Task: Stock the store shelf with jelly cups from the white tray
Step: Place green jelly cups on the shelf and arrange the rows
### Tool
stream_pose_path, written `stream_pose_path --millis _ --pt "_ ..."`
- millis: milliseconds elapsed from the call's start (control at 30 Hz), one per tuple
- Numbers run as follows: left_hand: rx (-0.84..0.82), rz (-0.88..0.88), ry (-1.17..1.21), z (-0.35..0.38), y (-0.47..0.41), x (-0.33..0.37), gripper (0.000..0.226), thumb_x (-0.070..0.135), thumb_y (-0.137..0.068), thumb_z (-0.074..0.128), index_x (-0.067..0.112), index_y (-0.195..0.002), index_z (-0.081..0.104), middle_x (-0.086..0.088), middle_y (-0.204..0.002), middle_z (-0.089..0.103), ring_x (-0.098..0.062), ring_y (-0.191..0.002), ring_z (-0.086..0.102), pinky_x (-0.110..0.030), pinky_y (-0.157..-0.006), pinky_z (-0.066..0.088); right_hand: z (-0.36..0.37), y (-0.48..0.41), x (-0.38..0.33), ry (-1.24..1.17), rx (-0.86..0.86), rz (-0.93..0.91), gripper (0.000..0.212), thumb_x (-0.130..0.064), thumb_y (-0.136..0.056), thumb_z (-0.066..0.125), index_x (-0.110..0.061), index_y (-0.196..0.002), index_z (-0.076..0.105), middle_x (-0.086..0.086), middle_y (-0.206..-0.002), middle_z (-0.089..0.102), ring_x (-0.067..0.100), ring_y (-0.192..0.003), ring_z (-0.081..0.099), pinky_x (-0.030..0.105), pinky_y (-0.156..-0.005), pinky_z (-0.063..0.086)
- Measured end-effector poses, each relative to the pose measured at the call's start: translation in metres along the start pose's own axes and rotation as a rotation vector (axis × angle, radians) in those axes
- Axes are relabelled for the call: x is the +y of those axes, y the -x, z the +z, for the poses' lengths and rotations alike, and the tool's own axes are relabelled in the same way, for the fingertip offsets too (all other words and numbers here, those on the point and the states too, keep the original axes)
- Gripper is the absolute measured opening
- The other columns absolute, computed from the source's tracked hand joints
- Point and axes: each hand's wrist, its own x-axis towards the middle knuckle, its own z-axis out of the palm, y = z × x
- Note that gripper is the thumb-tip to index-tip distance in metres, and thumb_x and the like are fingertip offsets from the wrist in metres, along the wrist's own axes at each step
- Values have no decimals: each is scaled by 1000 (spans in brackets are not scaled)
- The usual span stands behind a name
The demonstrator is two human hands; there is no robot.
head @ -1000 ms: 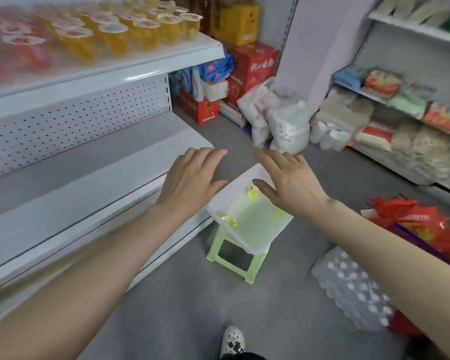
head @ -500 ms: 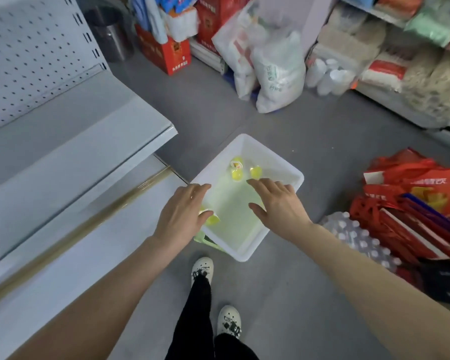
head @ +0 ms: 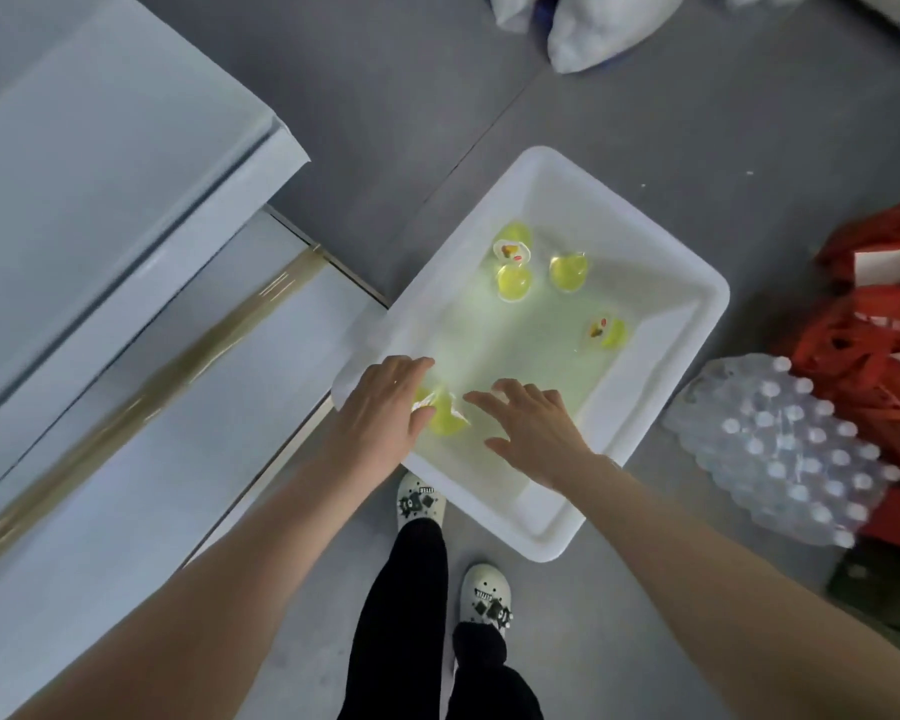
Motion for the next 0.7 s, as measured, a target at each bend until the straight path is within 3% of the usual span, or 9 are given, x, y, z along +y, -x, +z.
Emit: stream_pose_path --millis 133,267,533,700 --pt "-5 5 -5 13 -16 -12 47 23 -91 64 15 -135 50 -6 -123 55 -28 -108 54 -38 -82 47 27 -26 -6 17 -53 -54 66 -37 -93 61 -44 -150 26 3 -152 31 27 -126 46 41 -103 33" --pt "-67 16 -14 23 -24 -20 44 23 -93 60 14 -135 50 -7 -124 53 -29 -105 56 -39 -82 49 37 -42 -9 53 -59 -86 60 -35 -93 62 -40 -146 33 2 -151 33 26 -125 46 40 -103 34" --pt "-369 -65 -275 35 -42 -19 42 36 -96 55 21 -133 44 -2 -127 48 -29 -97 59 -38 -76 50 19 -31 33 54 -10 103 52 -23 -87 65 -22 -136 47 -1 -133 55 27 -119 51 37 -96 36" --pt "-498 -84 -482 40 -62 -13 35 12 -89 62 19 -121 52 -4 -117 49 -29 -97 59 -33 -63 40 15 -20 54 11 26 176 53 -31 -79 69 -19 -128 53 1 -117 57 29 -104 56 39 -91 42"
